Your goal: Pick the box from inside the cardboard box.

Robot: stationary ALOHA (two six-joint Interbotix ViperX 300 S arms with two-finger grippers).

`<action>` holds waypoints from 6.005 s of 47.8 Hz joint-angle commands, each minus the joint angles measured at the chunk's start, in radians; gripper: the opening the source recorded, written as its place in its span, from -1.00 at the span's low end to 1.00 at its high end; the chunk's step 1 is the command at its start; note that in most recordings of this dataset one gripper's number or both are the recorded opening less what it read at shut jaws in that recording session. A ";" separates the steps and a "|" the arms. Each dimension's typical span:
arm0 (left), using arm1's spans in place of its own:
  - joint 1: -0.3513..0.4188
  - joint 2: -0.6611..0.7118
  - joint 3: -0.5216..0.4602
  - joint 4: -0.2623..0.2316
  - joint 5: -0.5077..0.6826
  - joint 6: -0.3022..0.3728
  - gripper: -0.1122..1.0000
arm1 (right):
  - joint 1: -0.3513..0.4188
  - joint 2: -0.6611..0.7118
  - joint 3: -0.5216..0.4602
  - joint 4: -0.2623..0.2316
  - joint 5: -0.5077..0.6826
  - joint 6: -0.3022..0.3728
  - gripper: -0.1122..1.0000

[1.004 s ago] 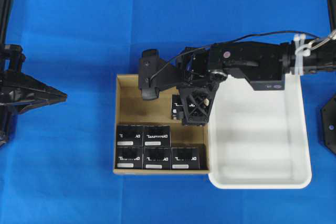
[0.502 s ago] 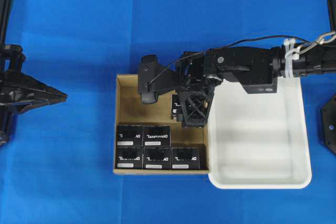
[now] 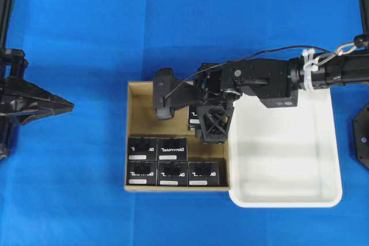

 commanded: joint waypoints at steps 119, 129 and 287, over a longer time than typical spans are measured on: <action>-0.006 0.002 -0.029 0.002 -0.005 -0.002 -0.91 | -0.038 -0.282 -0.603 0.014 0.758 0.060 0.31; -0.006 -0.003 -0.029 0.003 -0.002 0.000 -0.91 | -0.040 -0.265 -0.715 0.012 0.827 0.075 0.31; -0.006 0.009 -0.091 0.003 0.081 -0.054 -0.91 | -0.160 -0.278 0.354 0.002 -0.101 -0.127 0.90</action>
